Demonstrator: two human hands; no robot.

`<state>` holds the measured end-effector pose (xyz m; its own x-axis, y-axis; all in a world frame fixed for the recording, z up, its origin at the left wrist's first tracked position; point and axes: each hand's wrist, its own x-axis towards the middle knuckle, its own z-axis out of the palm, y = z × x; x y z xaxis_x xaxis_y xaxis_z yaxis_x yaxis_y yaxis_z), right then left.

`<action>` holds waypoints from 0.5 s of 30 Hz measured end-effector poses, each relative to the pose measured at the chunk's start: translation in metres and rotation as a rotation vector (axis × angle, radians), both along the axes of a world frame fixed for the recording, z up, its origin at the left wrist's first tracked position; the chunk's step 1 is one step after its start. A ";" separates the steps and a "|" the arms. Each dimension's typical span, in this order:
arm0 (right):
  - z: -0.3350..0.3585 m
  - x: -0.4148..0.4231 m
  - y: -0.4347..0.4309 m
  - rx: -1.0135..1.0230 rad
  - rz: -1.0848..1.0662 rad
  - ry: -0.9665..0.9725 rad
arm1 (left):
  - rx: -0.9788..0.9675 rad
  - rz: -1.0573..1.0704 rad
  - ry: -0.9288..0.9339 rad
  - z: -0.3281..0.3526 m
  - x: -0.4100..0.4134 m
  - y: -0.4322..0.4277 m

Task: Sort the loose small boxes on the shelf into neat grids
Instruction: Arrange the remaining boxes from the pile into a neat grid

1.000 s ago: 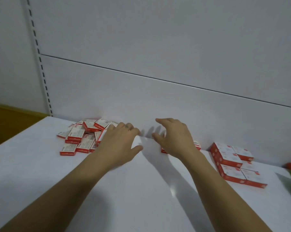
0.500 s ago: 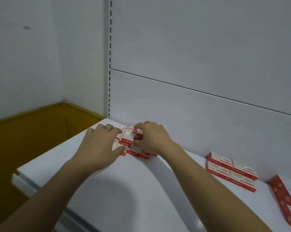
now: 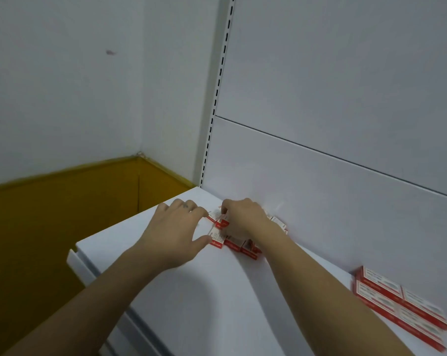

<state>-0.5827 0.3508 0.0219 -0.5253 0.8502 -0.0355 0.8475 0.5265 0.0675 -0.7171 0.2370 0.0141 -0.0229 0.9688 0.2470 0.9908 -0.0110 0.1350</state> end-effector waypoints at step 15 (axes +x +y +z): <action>0.020 0.064 -0.037 -0.341 -0.071 0.804 | 0.082 -0.197 -0.055 0.012 0.024 0.018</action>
<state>-0.5183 0.3141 0.0423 -0.4467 0.8924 0.0642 0.6022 0.3529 -0.7161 -0.6933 0.2546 0.0266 0.1495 0.9324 0.3291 0.9596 -0.2171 0.1792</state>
